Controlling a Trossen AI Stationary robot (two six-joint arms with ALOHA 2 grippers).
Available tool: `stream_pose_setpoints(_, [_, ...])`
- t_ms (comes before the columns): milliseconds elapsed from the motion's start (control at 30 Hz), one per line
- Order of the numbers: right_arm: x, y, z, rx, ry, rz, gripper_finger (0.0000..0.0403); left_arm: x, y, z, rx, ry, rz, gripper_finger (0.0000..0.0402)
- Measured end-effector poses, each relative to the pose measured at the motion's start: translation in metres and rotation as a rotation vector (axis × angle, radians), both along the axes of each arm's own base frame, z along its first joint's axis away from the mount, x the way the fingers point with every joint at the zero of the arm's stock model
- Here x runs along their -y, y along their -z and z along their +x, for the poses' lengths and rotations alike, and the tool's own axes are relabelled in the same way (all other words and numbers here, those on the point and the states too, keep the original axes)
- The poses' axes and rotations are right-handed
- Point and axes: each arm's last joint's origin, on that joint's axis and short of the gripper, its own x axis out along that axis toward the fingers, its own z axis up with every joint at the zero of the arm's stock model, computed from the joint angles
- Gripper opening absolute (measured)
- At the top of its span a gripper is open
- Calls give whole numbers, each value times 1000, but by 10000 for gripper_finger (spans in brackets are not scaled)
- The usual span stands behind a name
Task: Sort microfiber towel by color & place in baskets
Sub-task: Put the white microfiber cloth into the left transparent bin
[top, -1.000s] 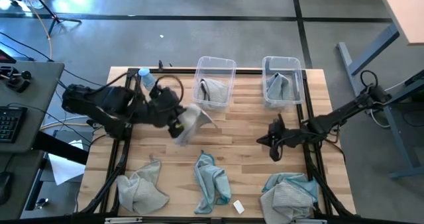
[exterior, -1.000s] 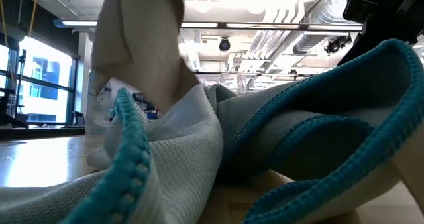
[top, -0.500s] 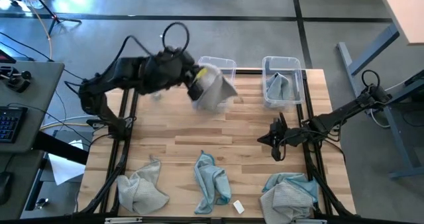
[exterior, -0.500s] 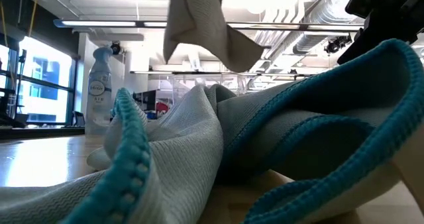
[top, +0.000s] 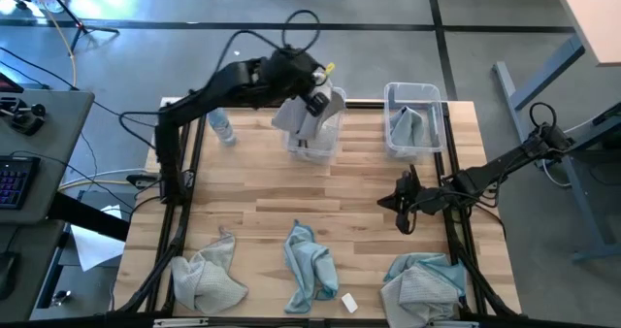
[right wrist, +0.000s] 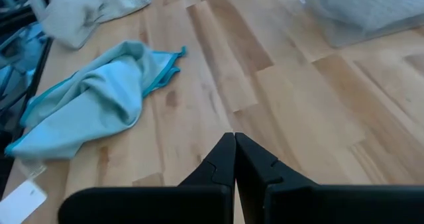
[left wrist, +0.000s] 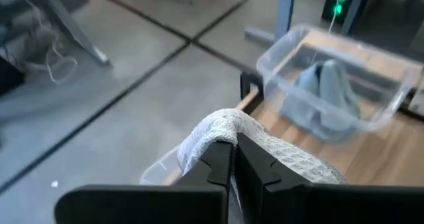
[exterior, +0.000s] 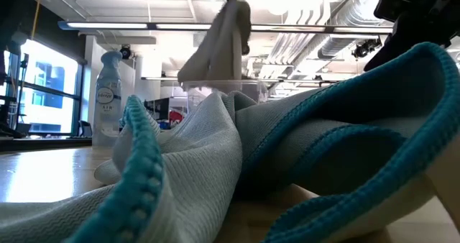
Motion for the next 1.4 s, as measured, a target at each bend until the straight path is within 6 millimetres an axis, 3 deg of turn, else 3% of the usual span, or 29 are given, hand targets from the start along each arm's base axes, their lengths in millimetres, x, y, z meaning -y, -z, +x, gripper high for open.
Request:
stream_pose_setpoints(267, [3,0,0,28,109,5,0,-42,75,47,-138,24,-165,0])
stream_pose_setpoints(433, [4,-1,0,44,167,37,0,-59,117,59,-280,45,-253,0])
stream_pose_setpoints(733, [6,-1,0,81,264,47,0,-75,128,43,-476,106,-270,0])
stream_pose_setpoints(900, [7,-2,0,96,298,23,0,-84,138,39,-558,384,-326,0])
stream_pose_setpoints(1267, [8,-2,0,108,338,60,0,-101,208,62,-712,436,-374,0])
stream_pose_setpoints(1400, [8,-2,0,113,355,88,0,-100,215,66,-699,490,-395,2])
